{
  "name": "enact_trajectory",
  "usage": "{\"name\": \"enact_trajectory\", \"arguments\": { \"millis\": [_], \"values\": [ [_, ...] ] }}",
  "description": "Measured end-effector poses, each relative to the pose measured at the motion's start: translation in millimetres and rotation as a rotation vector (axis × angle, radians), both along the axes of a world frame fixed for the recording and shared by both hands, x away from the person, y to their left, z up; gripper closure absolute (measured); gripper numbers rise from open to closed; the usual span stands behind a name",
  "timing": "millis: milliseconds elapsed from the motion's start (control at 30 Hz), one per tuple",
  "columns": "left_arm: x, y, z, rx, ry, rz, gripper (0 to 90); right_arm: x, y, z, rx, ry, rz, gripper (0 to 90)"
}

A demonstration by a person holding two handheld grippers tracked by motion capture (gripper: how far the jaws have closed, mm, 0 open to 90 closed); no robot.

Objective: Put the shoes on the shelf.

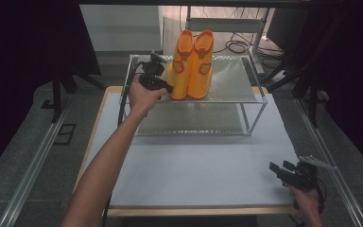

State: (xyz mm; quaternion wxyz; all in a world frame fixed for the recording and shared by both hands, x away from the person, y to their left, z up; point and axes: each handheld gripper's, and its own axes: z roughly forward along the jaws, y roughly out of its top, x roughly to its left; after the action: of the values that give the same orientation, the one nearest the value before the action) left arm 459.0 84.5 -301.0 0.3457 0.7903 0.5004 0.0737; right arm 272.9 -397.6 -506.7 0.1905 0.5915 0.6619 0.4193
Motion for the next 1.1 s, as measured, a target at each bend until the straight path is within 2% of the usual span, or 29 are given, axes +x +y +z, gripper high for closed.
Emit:
{"name": "enact_trajectory", "arguments": {
  "millis": [100, 300, 467, 500, 600, 733, 967, 1067, 1100],
  "values": [
    [0.1, -3.4, 1.3, 0.005, -0.001, -0.002, 89.9, 0.2, -0.5, 0.0, -0.002, -0.001, 0.000, 31.6],
    [1.2, -7.6, 2.0, -0.025, 0.006, -0.006, 90.0, 1.8, 0.9, -0.6, -0.005, 0.001, 0.005, 31.6],
    [1.3, -5.0, 0.9, -0.008, 0.001, -0.006, 89.9, 1.4, 0.3, -0.2, -0.005, -0.002, 0.006, 31.6],
    [1.2, -4.2, 0.4, -0.004, 0.001, -0.002, 90.0, 1.2, -0.1, -0.2, -0.003, 0.000, 0.005, 31.7],
    [1.2, -5.5, -5.3, 0.062, -0.012, 0.025, 90.0, 0.4, -1.1, 0.1, -0.002, -0.002, 0.002, 31.6],
    [3.3, -5.4, -13.2, 0.089, -0.002, 0.051, 90.0, -0.5, -2.6, 0.4, -0.001, -0.002, -0.002, 31.6],
    [2.5, -3.9, -14.4, 0.038, 0.008, 0.050, 90.0, 1.1, -0.9, -0.5, 0.000, 0.001, 0.001, 31.6],
    [0.8, -9.6, -13.7, 0.011, 0.011, 0.023, 90.0, 1.8, 1.3, -0.5, -0.005, 0.000, 0.011, 31.6],
    [-0.5, -13.4, -13.0, 0.016, 0.004, 0.017, 90.0, 2.0, 2.0, -0.6, -0.006, -0.001, 0.013, 31.6]
  ]
}}
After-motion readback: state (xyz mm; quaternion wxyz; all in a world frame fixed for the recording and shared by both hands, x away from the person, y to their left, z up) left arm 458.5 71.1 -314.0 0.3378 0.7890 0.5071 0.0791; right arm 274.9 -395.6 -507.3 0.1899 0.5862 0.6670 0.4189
